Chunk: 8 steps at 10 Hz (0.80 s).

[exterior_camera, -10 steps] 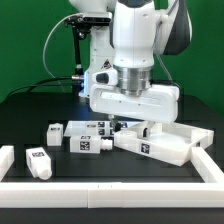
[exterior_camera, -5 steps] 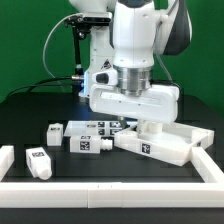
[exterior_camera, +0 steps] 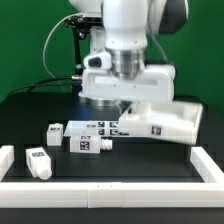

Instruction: Assemble one leg

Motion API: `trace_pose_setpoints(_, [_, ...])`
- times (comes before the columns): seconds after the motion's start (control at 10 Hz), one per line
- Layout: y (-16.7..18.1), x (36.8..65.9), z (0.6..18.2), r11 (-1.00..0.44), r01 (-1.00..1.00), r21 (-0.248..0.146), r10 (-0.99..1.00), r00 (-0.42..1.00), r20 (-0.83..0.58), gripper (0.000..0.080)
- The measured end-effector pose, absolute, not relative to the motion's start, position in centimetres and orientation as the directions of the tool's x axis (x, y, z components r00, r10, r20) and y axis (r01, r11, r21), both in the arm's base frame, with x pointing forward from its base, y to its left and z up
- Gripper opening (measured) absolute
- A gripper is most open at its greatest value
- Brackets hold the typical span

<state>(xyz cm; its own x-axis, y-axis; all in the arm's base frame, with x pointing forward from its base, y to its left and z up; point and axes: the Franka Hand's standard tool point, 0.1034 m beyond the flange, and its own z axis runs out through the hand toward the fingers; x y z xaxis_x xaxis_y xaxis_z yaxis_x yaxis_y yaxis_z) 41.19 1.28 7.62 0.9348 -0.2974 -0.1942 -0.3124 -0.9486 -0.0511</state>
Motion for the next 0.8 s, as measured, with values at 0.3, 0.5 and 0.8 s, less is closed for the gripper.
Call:
trace_pose_setpoints(0.3, [0.7, 42.3, 7.7, -0.950, -0.309, -0.052, -0.296, 0.939, -0.177, 0.0057])
trace_pose_setpoints(0.5, [-0.1, 42.7, 7.6, -0.966, -0.250, -0.063, -0.236, 0.955, -0.183, 0.0057])
trace_pose_setpoints(0.8, [-3.4, 49.3, 9.6, -0.990, -0.119, -0.074, -0.099, 0.969, -0.227, 0.0057])
